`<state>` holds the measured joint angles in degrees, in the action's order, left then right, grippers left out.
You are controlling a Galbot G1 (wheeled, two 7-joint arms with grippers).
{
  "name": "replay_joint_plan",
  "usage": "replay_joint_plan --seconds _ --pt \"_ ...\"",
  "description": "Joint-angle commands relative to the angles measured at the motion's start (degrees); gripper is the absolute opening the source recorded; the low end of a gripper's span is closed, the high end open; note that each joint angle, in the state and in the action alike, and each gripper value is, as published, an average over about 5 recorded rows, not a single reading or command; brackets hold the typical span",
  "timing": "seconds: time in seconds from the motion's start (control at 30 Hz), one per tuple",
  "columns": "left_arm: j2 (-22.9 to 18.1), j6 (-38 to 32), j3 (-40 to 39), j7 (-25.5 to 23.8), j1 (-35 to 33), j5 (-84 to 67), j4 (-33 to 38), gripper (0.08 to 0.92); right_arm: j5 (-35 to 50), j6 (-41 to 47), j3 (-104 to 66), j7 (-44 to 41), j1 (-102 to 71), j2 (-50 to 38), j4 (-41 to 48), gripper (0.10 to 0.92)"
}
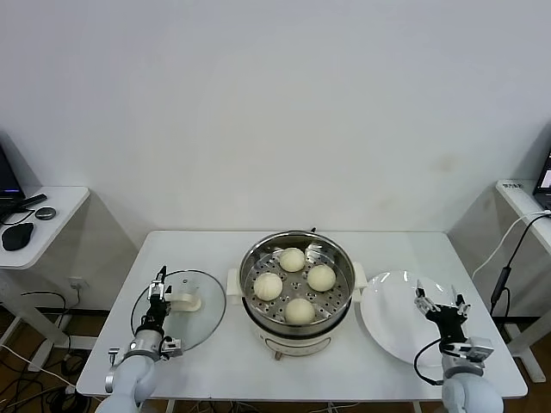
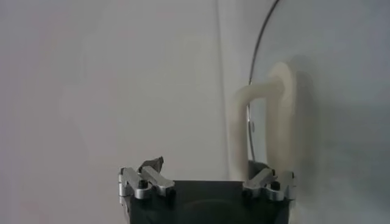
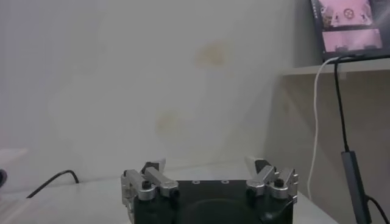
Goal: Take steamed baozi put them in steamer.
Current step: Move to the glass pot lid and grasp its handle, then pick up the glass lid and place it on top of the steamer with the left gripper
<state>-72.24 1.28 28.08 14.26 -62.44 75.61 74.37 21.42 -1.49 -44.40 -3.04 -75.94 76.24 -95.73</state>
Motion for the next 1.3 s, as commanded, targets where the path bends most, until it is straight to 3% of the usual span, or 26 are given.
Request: replay_joint_plan --seconds 0.03,0.13,0.57,0.67,0.8,1.07,1.17,1.3 --pt "-0.11 -0.1 -0.11 -1.16 0.78 -1.08 -1.85 0.819 -0.2 0.0 0.16 -0.07 0.03 0.22 0.09 0.823" --pt "-0.15 -0.43 0.0 -1.01 0.47 -1.12 -2.42 0.775 -0.25 -0.06 0.13 -0.12 -0.07 0.16 0.16 0.823" --pt "-0.58 0.8 1.12 -0.09 -0.37 -1.98 -1.51 0.401 -1.06 -0.33 0.88 -0.36 -0.22 0.54 0.65 0.823" --pt "-0.6 6.07 1.25 -4.23 -2.05 -3.89 3.34 0.314 -1.11 -0.35 1.02 -0.4 -0.14 0.71 0.69 0.823" --pt "0.26 12.51 1.67 -13.57 -5.26 -9.34 13.11 0.208 -1.08 -0.33 1.08 -0.41 0.03 0.61 0.81 0.823" --pt "1.01 29.74 0.53 -20.01 -9.06 -7.06 30.18 0.174 -0.98 -0.3 1.39 -0.49 0.39 0.56 0.87 0.823" --pt "-0.42 34.58 0.27 -24.35 -9.34 -1.07 33.6 0.174 -0.87 -0.22 1.41 -0.53 0.49 0.56 0.74 0.823" --pt "-3.93 37.71 0.5 -25.92 -9.13 4.13 35.28 0.174 -0.74 -0.19 1.32 -0.6 0.23 0.41 0.41 0.823"
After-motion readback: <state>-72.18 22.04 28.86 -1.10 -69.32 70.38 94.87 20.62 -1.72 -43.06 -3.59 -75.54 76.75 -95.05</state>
